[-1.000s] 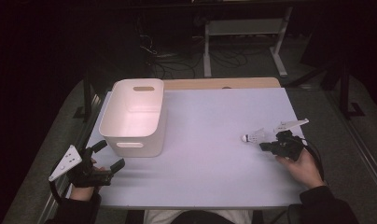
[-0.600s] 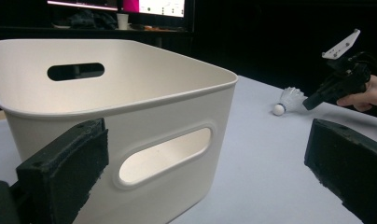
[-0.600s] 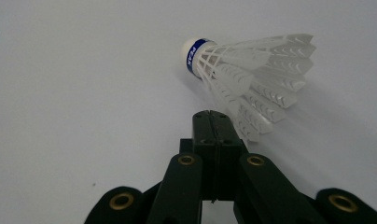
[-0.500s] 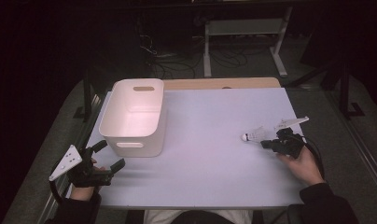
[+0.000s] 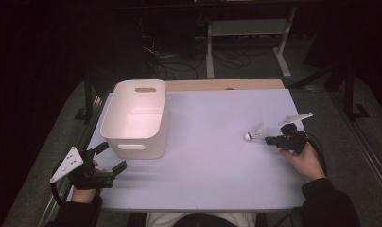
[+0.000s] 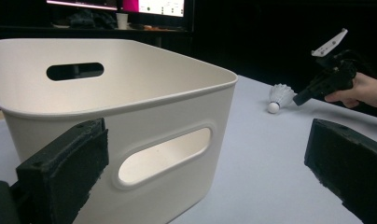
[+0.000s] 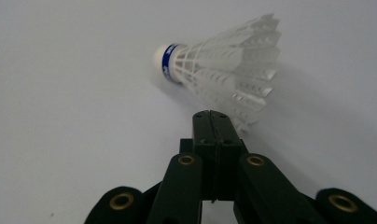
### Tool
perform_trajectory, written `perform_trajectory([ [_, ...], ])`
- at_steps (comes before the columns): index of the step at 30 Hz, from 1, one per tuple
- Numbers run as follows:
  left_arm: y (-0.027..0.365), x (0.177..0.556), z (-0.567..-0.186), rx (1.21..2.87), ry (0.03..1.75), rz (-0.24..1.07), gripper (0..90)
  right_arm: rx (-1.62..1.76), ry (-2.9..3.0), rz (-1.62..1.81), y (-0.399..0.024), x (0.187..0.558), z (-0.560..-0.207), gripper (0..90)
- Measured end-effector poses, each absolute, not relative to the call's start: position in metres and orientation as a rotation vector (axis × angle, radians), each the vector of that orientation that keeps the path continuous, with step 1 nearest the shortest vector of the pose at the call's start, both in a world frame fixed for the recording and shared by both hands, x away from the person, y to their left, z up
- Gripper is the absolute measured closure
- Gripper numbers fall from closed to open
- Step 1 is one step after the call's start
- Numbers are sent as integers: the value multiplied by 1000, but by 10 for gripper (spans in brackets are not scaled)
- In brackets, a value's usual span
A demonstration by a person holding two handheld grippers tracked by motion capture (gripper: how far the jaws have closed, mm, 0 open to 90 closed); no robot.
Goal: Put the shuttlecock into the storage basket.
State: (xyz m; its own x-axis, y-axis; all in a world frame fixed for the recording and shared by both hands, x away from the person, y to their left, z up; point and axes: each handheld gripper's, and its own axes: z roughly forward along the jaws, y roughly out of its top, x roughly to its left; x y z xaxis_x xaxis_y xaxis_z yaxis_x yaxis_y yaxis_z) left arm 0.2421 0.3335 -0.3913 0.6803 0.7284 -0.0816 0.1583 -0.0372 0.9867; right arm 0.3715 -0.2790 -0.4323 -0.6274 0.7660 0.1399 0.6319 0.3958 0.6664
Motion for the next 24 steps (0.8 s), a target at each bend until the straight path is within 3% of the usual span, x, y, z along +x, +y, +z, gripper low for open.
perform_trajectory([
  [24,334,242,-391,1569,750,533,0,1308,2451,1057,-270,429,-418,892],
])
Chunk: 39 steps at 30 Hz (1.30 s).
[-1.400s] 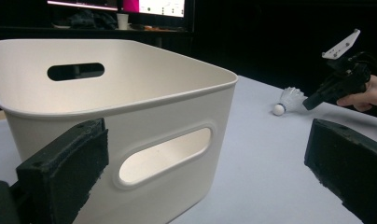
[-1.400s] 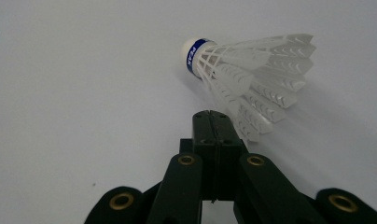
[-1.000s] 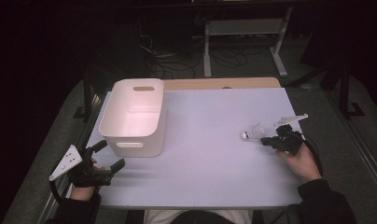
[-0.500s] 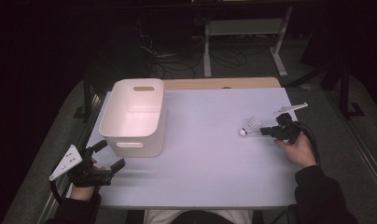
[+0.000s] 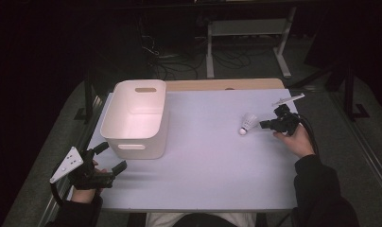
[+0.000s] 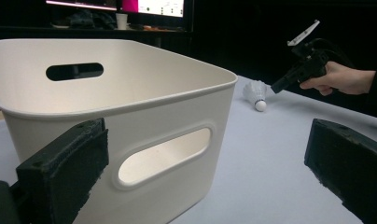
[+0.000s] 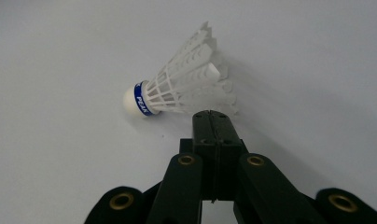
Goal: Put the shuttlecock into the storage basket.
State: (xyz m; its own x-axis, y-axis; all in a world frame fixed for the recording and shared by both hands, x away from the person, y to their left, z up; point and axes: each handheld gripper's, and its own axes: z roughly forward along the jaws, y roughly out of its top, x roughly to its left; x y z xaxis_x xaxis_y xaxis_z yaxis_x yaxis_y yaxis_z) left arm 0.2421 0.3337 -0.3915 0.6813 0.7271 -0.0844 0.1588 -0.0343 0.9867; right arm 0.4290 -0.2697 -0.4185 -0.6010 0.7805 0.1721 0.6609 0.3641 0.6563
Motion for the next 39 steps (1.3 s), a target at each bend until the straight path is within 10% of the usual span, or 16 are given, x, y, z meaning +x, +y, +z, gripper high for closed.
perform_trajectory([
  [39,334,242,-392,1570,742,531,0,1337,2494,1119,-233,474,-429,892],
])
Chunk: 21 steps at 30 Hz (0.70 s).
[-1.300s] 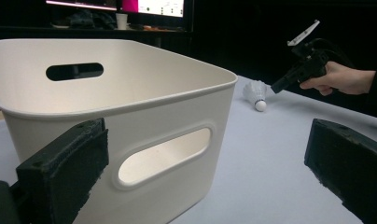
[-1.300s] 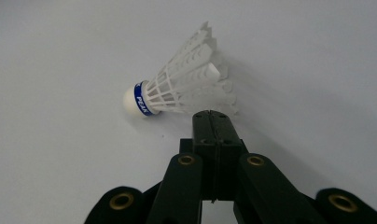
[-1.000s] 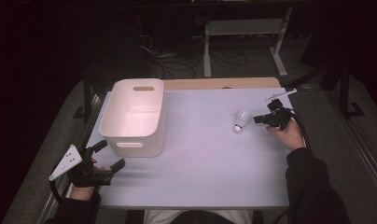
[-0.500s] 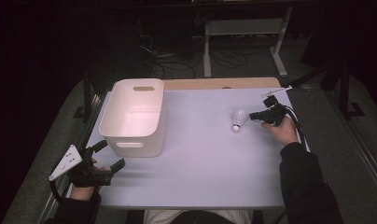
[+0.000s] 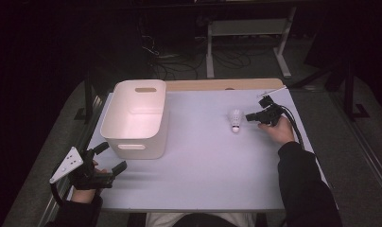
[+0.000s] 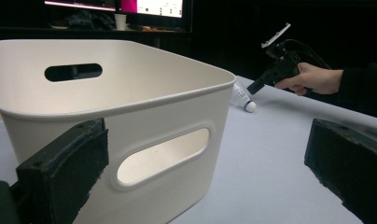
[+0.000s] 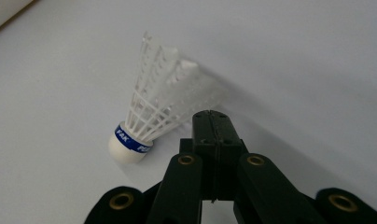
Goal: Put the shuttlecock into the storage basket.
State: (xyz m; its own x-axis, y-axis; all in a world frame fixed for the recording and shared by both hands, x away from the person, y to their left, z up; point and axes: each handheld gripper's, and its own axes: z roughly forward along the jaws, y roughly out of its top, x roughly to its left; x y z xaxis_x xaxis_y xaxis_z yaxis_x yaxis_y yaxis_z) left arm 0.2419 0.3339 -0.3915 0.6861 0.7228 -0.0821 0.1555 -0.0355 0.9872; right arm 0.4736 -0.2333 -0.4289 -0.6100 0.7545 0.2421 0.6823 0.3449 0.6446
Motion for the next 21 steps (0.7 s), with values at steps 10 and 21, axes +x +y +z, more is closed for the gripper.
perform_trajectory([
  [10,334,242,-392,1571,742,531,0,1319,2504,1125,-226,474,-429,891],
  [21,334,242,-392,1570,741,532,0,1267,2539,1142,-204,475,-429,891],
])
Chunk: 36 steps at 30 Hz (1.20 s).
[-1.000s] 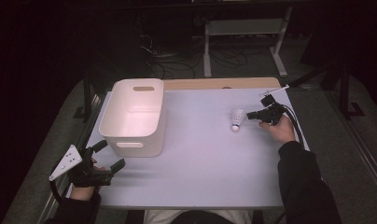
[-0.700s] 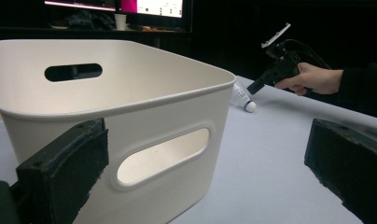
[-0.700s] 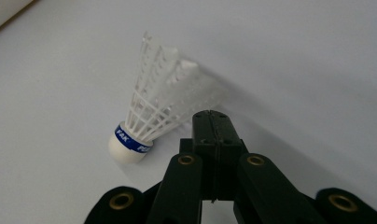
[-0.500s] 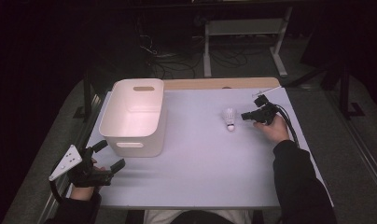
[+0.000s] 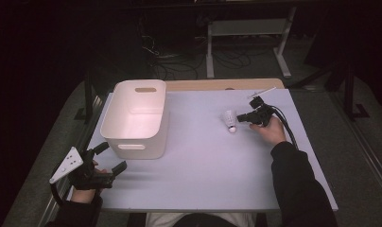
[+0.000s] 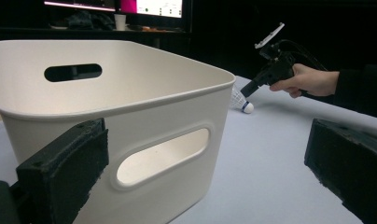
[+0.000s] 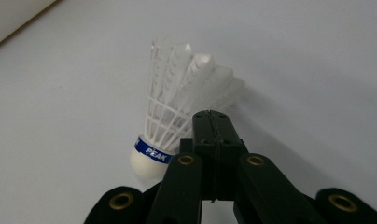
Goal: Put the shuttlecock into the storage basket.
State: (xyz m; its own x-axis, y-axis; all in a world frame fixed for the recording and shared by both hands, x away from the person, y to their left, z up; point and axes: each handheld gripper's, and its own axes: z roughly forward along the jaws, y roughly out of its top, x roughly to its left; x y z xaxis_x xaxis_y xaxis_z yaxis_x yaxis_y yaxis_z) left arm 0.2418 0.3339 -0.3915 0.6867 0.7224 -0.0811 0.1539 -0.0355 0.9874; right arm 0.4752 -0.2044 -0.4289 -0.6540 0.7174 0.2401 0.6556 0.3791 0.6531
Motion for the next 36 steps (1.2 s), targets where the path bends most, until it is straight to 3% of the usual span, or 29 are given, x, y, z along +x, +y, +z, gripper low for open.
perform_trajectory([
  [36,334,242,-392,1569,736,532,0,1189,2613,1181,-173,475,-435,891],
])
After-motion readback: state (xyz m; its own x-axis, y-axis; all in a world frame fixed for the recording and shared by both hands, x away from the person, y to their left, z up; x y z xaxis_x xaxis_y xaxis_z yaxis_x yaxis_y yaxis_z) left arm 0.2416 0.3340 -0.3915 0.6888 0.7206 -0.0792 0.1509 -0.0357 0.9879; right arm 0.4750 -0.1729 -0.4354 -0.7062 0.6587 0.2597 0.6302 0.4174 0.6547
